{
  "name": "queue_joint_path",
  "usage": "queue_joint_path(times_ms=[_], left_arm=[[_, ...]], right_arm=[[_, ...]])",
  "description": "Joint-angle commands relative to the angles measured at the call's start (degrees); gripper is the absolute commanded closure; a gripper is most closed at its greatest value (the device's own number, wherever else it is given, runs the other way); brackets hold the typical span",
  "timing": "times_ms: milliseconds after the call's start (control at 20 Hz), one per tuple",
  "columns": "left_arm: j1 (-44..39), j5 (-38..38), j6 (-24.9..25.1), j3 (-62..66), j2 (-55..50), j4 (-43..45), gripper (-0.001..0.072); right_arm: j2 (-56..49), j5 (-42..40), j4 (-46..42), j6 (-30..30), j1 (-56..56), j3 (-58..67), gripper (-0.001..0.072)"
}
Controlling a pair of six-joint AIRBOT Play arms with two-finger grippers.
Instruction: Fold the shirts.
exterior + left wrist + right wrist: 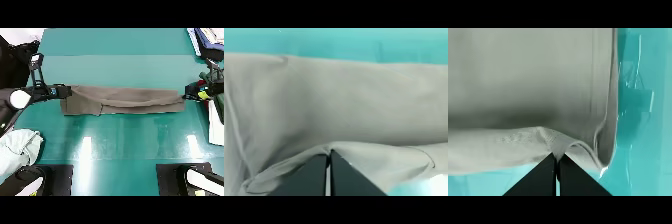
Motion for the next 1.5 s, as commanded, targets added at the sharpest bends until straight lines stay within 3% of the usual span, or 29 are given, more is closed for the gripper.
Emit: queue_joint_path(times_ms=[0,100,300,350,400,450,500,650,700,800,850,1100,1350,1450], left_arm=[[0.0,10.8,-1.8,0.1,-5.3,1.4,0.0676],[1.0,14.8,-4.5,0.1,-7.0,1.2,0.0676],[4.1,15.6,-7.5,0.1,-9.7,0.9,0.0672],[4.8,15.6,-9.0,0.1,-10.0,0.9,0.0462],[5.4,15.6,-11.6,0.1,-10.0,1.0,0.0173],[6.1,15.6,-12.9,0.2,-9.9,0.9,0.0115],[6.7,15.5,-13.1,0.5,-9.9,0.9,0.0115],[6.9,10.1,-11.5,2.6,-9.6,0.8,0.0117],[6.9,6.5,-9.9,3.5,-9.6,0.3,0.0174],[6.9,0.5,-5.9,4.3,-9.6,-0.2,0.0584],[6.8,-1.9,-3.6,4.3,-9.6,-0.2,0.0673],[6.9,-10.6,2.5,4.3,-9.6,-2.0,0.0675],[6.8,-12.2,7.4,4.3,-9.7,-8.8,0.0675],[6.8,-12.5,8.4,4.3,-9.7,-12.5,0.0676]], right_arm=[[-6.0,-5.7,0.1,0.2,1.3,3.1,0.0699],[-8.1,-8.0,0.5,1.0,1.3,3.7,0.0698],[-10.8,-13.9,4.2,1.0,1.3,3.1,0.0695],[-11.3,-15.2,5.9,1.0,1.3,3.1,0.0675],[-11.8,-16.3,7.8,1.0,1.3,3.1,0.0459],[-12.3,-16.5,9.3,0.9,1.1,3.6,0.0231],[-13.0,-15.3,10.3,0.5,0.6,4.8,0.0163],[-15.4,-4.5,10.6,-3.3,-2.0,11.1,0.0162],[-16.5,0.3,10.6,-4.7,-3.5,13.1,0.0163],[-19.5,8.5,10.6,-6.9,-6.9,16.2,0.0154],[-20.9,11.3,10.7,-7.5,-8.3,16.9,0.0093],[-29.3,16.7,14.7,-11.1,-11.9,17.0,0.0091],[-33.9,15.1,18.1,-11.7,-10.2,17.0,0.0138],[-34.7,14.2,18.2,-12.7,-8.6,17.0,0.0267]])
